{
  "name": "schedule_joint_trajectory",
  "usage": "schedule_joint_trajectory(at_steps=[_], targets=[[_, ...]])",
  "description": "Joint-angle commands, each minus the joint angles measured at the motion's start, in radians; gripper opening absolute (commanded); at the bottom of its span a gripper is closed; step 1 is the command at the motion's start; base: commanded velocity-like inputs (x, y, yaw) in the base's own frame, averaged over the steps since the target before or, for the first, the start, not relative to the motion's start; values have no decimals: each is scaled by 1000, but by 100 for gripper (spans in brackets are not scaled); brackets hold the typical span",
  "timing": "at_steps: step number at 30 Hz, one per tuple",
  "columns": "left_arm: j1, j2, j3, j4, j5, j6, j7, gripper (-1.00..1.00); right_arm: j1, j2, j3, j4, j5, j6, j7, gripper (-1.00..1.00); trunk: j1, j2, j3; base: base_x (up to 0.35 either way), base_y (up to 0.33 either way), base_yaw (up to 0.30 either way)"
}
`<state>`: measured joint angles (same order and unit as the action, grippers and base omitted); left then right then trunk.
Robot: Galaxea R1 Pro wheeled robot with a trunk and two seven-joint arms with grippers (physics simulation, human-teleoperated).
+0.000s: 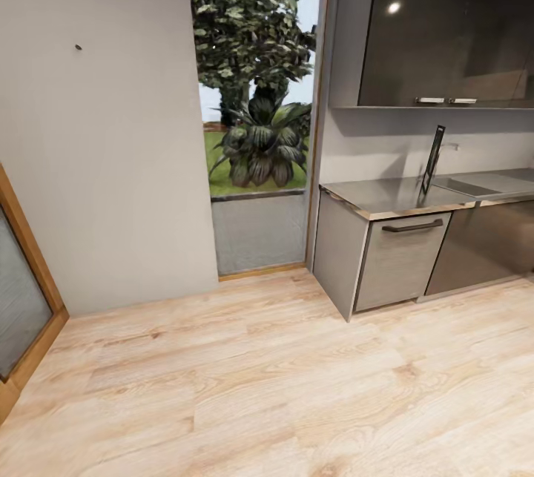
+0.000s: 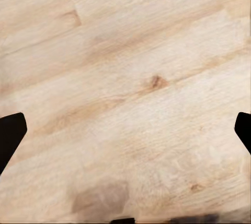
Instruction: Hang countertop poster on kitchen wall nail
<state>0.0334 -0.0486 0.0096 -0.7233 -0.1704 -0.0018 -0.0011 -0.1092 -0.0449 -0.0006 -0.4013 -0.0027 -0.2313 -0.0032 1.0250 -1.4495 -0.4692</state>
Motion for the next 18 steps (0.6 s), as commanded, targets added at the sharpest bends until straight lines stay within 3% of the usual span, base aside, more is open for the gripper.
schedule_joint_trajectory(at_steps=[1, 12, 13, 18], targets=[[0, 0, 2, -4, -11, 0, 0, 100, 0, -2, 1, 0, 0, -4, -1, 100, 0, 0, -1, 0, 0, 0], [0, 3, 15, -9, -14, 1, 4, 100, 6, -9, 4, -4, 6, -6, -1, 100, 0, 0, -1, 9, -2, 0], [0, 3, 14, 24, -14, 0, 4, 100, 6, -9, 5, -3, 6, -6, -1, 100, 0, 0, -1, 226, -216, 0], [0, 3, 13, 29, -14, 0, 4, 100, 6, -9, 5, -4, 6, -6, -1, 100, 0, 0, 0, 237, -235, -71]])
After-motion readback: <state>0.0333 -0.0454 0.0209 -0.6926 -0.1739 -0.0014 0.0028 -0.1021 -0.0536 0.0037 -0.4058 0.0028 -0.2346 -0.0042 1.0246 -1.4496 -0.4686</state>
